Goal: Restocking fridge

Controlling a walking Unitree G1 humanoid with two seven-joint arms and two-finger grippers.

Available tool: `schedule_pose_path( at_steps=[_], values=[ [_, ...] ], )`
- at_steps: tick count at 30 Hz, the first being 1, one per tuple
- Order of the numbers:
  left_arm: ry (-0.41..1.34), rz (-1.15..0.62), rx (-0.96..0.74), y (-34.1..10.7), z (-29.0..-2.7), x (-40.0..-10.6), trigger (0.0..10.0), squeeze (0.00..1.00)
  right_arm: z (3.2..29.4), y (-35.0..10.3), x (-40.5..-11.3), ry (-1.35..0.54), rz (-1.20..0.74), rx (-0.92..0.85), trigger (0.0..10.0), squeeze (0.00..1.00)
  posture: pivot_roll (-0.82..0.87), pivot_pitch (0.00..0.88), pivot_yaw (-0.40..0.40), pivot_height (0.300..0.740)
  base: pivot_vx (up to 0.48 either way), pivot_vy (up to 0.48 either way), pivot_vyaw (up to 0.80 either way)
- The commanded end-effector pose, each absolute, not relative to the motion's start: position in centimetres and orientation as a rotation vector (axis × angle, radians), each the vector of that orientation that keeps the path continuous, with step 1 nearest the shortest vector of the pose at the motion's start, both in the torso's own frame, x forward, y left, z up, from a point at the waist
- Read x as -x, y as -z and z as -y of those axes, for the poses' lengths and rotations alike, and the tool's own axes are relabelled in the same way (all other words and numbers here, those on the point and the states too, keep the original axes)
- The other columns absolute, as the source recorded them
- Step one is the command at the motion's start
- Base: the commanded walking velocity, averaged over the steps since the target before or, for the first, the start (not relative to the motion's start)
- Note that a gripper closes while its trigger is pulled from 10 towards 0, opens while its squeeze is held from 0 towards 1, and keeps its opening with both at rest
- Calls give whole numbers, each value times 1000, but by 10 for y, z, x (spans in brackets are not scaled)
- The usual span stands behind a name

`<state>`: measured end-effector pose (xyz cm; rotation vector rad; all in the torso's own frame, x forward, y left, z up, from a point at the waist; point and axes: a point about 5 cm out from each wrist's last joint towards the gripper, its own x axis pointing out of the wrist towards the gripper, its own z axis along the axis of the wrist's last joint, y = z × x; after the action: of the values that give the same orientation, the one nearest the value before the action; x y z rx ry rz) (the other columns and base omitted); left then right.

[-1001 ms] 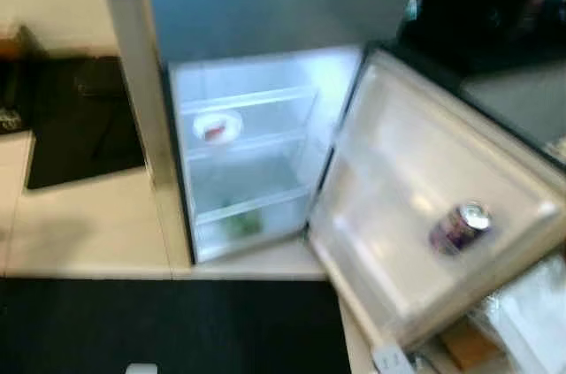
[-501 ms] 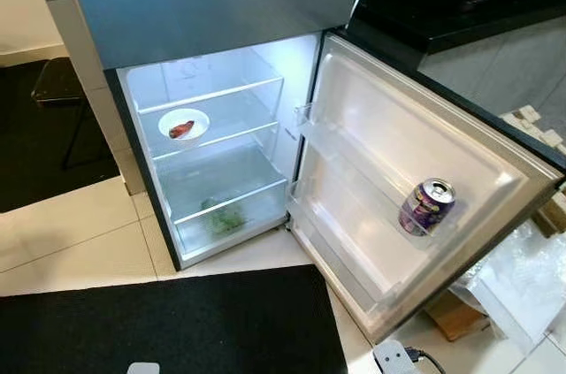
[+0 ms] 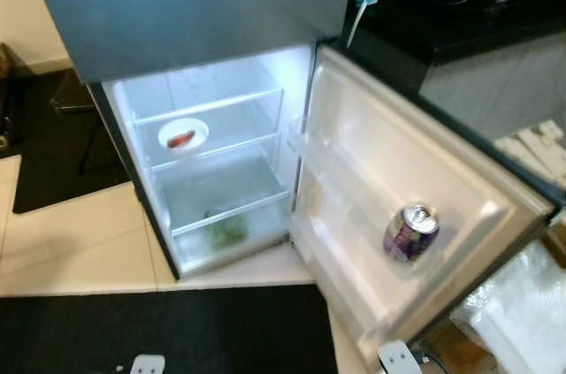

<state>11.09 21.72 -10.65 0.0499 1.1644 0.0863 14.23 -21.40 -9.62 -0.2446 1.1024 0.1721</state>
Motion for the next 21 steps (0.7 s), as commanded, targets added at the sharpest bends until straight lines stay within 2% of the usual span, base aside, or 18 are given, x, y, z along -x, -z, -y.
schedule_pose_path(
  at_steps=[1,9,14,21],
  values=[
    [-93,-1192,-33,109,-216,-101,10000,0,209,99,-138,-184,-1117,232,10000,0,-52,32,-24,740,0,0,0],
    [-83,-1197,-24,110,-214,-99,10000,0,209,99,-136,-184,-1121,230,10000,0,-55,35,-23,740,0,0,0],
    [-76,-1184,-19,110,-212,-101,10000,0,209,99,-136,-185,-1122,230,10000,0,-54,35,-24,740,0,-435,0],
    [-102,-1191,-35,109,-216,-102,10000,0,209,99,-136,-185,-1121,231,10000,0,-54,35,-23,740,0,0,0]
  ],
)
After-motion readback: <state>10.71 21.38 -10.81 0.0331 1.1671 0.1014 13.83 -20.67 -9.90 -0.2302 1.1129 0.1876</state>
